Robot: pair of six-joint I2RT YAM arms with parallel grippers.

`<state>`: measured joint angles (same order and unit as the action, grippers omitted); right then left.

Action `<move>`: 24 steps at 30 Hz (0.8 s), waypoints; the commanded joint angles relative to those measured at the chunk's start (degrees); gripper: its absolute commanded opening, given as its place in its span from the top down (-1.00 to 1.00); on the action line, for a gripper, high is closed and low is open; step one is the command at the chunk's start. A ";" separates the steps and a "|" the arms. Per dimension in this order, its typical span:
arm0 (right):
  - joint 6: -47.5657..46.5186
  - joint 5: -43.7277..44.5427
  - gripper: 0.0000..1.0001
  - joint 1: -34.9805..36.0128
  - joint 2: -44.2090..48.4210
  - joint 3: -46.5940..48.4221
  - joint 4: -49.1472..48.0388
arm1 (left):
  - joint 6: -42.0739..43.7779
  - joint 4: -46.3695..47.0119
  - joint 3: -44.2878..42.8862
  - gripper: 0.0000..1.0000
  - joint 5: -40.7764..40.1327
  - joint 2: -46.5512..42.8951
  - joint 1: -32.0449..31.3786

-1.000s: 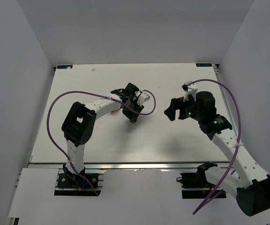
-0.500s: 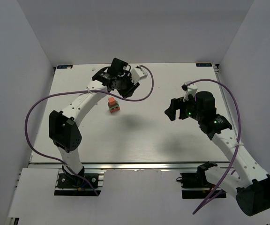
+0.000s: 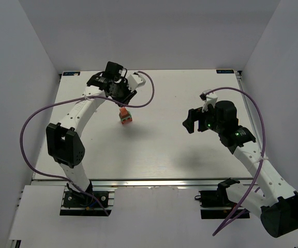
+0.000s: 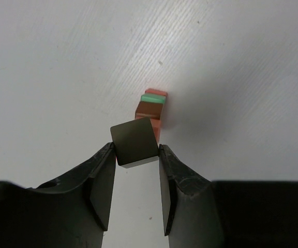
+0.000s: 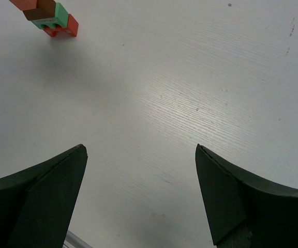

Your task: Build the wood block tower

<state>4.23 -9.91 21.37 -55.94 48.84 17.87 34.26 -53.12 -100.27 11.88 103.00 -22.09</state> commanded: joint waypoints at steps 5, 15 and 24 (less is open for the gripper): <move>-1.06 0.25 -0.79 -0.27 -0.22 -0.50 -1.52 | 8.62 -1.63 6.31 0.51 1.91 -8.60 1.34; -1.24 -0.20 -0.79 -0.27 -2.33 0.82 -0.82 | 14.95 -4.44 3.06 0.56 5.70 -5.71 2.22; -1.42 0.24 -0.79 -0.27 -3.38 2.66 0.68 | 17.33 -4.62 2.54 0.56 5.52 -3.51 2.40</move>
<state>3.86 -9.78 21.37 -58.74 48.95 18.37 49.67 -57.01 -96.03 15.79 99.61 -20.08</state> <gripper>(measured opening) 0.895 0.458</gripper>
